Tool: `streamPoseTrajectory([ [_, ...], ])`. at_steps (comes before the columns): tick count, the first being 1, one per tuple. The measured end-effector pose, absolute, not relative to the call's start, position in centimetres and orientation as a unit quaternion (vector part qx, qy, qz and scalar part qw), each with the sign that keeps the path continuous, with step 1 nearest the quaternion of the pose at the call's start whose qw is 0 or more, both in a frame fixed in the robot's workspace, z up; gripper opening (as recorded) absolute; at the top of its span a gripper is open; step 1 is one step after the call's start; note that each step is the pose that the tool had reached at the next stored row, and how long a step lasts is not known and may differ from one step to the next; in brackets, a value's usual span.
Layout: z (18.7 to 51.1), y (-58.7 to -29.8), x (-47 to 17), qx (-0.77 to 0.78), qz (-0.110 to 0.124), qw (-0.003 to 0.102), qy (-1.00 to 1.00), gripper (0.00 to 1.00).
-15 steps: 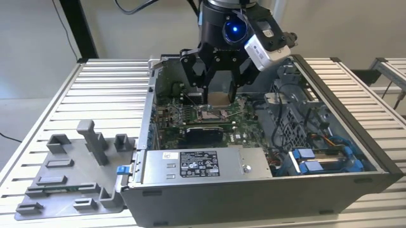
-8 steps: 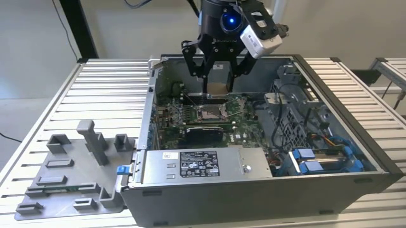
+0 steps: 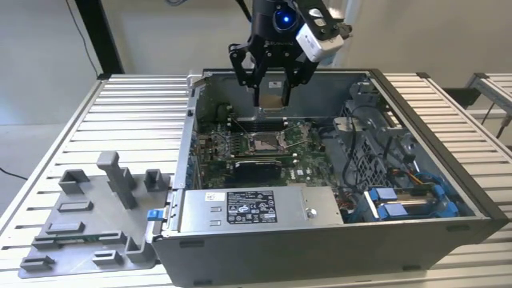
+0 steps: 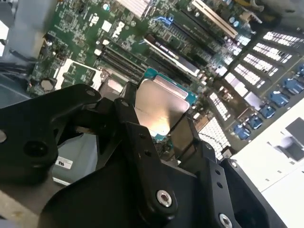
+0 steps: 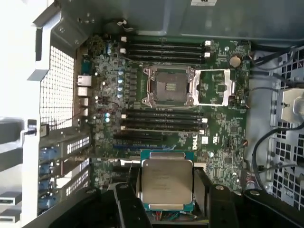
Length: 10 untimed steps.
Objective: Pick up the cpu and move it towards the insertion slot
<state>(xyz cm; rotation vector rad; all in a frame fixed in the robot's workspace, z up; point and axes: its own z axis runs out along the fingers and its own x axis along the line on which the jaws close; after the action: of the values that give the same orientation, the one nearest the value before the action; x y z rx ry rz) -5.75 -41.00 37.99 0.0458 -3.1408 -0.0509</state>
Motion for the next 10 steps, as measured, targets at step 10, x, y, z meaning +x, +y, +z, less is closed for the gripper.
streamPoseTrajectory([
  [10, 37.1, -36.5, -5.6, 0.015, -0.016, 0.000, -1.000, 0.00],
])
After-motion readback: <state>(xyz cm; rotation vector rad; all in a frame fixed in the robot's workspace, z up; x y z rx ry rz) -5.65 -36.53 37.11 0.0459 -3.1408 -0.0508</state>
